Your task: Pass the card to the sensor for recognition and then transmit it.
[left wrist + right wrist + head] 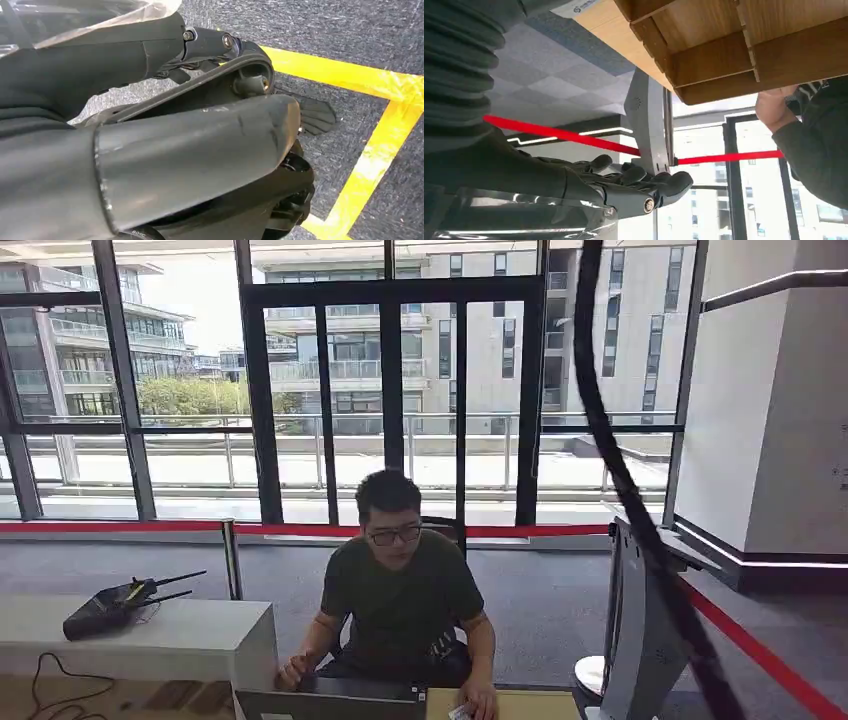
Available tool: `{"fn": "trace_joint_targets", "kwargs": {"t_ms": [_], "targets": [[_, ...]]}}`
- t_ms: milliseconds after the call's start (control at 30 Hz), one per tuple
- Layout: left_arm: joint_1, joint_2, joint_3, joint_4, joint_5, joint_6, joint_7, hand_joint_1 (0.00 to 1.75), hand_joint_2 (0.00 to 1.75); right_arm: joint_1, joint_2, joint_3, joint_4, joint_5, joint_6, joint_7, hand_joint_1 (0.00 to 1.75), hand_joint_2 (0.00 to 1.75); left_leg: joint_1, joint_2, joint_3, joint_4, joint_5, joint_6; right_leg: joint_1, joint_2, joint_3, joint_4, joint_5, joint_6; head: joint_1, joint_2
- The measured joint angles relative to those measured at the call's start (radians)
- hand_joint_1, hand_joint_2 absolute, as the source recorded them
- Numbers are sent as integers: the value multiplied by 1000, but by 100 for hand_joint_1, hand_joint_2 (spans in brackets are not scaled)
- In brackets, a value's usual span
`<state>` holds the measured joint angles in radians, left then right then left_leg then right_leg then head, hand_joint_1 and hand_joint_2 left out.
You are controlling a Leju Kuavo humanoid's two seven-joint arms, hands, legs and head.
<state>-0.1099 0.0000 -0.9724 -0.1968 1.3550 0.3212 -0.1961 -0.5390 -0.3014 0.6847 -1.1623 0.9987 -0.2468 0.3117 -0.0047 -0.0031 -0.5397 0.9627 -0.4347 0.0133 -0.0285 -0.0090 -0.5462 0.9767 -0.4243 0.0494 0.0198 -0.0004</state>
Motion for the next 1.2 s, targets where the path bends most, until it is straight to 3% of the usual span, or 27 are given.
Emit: {"fn": "trace_joint_targets", "kwargs": {"t_ms": [1200], "targets": [[-1, 0, 0, 0, 10, 3, -4, 0, 0, -104, 109, 43, 322, 14, -71, -81, 0, 175, 0, 0, 0, 0, 0, 0, 0, 0, 0, 0, 0, 0, 0, 0]]}}
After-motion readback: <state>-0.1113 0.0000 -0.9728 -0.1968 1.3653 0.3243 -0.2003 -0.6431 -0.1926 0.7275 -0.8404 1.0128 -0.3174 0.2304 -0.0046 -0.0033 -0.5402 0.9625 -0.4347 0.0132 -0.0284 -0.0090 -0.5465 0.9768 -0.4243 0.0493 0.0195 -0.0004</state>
